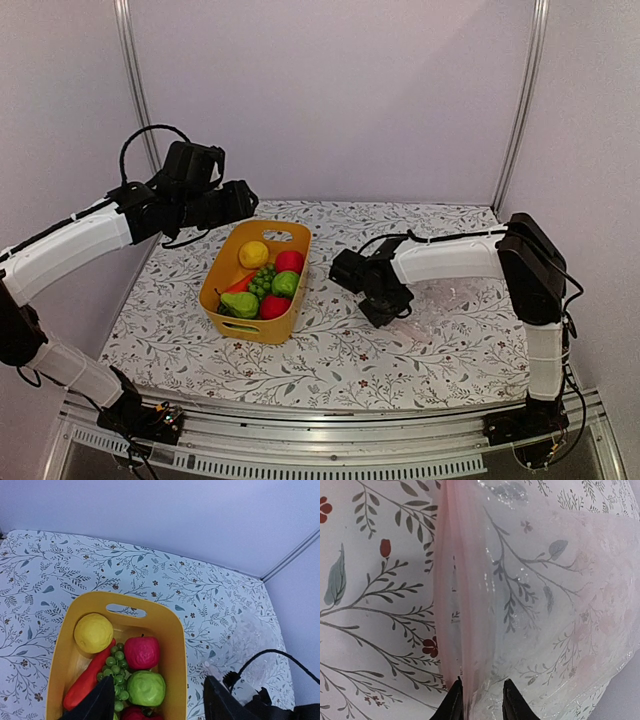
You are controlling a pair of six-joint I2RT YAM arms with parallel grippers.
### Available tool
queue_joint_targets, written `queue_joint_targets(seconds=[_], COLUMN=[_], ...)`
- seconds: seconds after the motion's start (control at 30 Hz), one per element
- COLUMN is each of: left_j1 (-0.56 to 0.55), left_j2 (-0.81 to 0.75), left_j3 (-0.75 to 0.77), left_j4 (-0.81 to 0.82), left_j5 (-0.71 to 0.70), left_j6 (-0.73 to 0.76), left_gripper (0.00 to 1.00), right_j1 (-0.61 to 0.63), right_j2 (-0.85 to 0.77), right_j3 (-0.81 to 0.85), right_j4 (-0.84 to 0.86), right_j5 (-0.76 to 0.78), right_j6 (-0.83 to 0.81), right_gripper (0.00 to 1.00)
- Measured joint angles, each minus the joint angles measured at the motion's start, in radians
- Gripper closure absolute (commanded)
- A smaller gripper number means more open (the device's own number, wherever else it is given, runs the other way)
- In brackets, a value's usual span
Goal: Place the food in the zip-top bag and seal the zipper
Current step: Pick up the zipper food storage bag from the center of the board.
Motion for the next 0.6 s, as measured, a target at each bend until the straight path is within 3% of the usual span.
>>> queue_joint_targets(seconds=[0.1, 0.23, 0.43, 0.6], left_j1=[0.0, 0.0, 0.0, 0.0], left_j2=[0.0, 0.0, 0.001, 0.032], left_j3=[0.0, 0.0, -0.001, 0.0], left_j4=[0.0, 0.001, 0.023, 0.068], left_j5=[0.003, 0.005, 0.006, 0.032], left_j6=[0.0, 0.004, 0.006, -0.013], left_gripper=[0.4, 0.4, 0.4, 0.4], right_j1=[-0.005, -0.013, -0.066, -0.153], right_j2=[0.002, 0.017, 0.003, -0.134], right_j3=[-0.036, -0.051, -0.004, 0.116], right_j4=[0.011, 0.016, -0.019, -0.044], right_j5=[0.031, 0.101, 0.128, 0.071], right_j6=[-0.004, -0.017, -0.017, -0.014], right_gripper=[0.78, 0.99, 1.0, 1.0])
